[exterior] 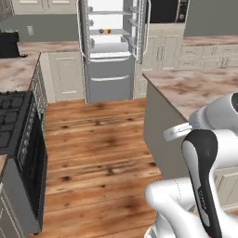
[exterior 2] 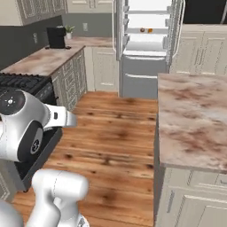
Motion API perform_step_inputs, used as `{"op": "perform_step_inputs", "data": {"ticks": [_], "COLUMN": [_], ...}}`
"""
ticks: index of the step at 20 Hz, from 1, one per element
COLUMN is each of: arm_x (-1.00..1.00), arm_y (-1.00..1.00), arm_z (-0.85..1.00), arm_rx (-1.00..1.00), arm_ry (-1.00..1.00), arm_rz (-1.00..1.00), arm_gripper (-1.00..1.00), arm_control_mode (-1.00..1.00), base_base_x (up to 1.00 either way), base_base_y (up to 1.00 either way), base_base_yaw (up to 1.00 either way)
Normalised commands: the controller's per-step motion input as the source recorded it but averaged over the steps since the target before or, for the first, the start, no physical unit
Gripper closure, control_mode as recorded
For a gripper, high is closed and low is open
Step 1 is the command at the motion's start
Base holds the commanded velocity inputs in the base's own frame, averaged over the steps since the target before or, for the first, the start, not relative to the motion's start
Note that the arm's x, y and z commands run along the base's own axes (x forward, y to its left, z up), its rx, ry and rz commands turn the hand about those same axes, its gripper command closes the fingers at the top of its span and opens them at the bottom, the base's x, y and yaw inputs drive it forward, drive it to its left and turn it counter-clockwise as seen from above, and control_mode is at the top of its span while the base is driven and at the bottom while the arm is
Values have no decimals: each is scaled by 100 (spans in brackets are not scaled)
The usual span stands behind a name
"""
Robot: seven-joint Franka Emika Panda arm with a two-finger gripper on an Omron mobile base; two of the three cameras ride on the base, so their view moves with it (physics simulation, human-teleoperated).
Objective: Take the cheese, chicken drumstick, and onion from the fridge and place them on the plate on the dining counter to create an appetizer plate.
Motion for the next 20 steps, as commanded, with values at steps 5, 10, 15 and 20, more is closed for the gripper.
{"op": "perform_step_inputs", "data": {"ticks": [5,10,15,20], "arm_x": [0,0,0,0], "arm_y": [0,0,0,0], "arm_z": [0,0,0,0], "arm_rx": [0,0,0,0], "arm_ry": [0,0,0,0], "arm_rz": [0,0,0,0], "arm_gripper": [-100,-100,-100,-100], "arm_control_mode": [100,100,100,100], "base_base_x": [100,100,100,100], "base_base_y": [76,9,0,0], "base_base_yaw": [-32,-27,-20,-4]}}
